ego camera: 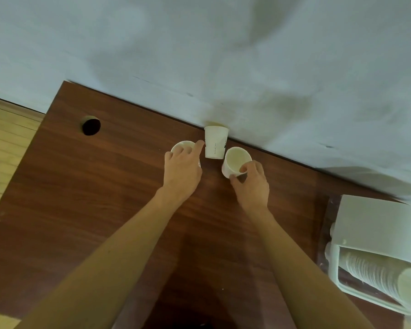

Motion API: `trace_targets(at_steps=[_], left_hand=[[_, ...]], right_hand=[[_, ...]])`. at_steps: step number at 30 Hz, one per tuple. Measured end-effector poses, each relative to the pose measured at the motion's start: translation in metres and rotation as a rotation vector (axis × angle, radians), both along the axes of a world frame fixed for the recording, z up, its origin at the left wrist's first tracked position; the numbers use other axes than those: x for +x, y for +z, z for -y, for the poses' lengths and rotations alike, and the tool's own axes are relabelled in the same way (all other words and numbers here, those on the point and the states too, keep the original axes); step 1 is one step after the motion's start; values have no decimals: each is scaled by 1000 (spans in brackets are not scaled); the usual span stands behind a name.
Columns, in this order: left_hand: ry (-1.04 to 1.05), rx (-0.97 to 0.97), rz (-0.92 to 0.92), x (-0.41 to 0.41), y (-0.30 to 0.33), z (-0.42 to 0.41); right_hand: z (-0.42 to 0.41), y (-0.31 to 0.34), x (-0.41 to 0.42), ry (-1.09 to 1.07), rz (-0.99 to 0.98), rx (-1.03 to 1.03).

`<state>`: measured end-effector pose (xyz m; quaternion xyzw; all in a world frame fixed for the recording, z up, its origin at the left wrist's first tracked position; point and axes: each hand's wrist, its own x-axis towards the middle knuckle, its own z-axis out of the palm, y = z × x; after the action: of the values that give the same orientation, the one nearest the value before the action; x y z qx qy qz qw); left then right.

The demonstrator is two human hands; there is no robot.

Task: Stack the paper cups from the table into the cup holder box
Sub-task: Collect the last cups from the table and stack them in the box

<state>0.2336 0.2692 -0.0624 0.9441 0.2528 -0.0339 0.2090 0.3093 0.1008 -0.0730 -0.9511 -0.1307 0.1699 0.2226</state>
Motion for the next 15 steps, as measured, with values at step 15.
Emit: trace_targets(at_steps=[15], left_hand=[[132,85,81,-24,-6,-11]], right_hand=[[-87,22,31,363,146,-59]])
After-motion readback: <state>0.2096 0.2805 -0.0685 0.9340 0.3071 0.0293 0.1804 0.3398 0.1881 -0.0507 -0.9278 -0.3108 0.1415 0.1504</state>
